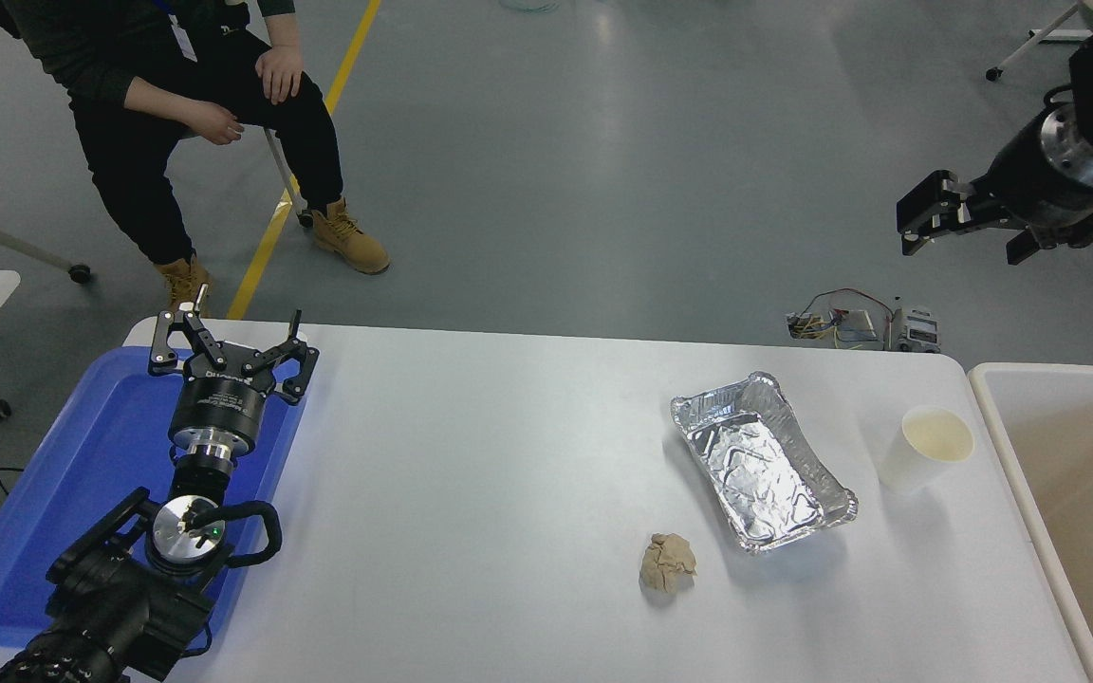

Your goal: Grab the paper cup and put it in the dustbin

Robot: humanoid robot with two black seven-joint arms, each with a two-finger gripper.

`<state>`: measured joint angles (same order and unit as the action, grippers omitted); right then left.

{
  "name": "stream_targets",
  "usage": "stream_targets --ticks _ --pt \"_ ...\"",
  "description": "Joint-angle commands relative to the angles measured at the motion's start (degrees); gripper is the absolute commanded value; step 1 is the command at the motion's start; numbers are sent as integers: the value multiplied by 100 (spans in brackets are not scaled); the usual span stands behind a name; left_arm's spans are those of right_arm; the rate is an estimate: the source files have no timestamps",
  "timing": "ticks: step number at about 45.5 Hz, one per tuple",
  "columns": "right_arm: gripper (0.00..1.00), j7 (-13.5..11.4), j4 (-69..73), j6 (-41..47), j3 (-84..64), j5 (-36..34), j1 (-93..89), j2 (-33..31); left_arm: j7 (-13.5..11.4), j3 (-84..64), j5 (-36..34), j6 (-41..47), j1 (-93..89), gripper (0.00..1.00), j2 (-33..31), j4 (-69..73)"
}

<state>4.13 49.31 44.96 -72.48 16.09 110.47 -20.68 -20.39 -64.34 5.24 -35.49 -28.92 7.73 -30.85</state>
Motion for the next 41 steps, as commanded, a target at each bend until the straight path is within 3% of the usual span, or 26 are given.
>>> stream_targets --ticks 1,41 --pt "100 27 175 4 58 298 -87 29 0 0 4 6 0 100 1 0" --pt "100 62 -695 4 471 413 -2117 -376 0 0 4 -2 0 100 1 0"
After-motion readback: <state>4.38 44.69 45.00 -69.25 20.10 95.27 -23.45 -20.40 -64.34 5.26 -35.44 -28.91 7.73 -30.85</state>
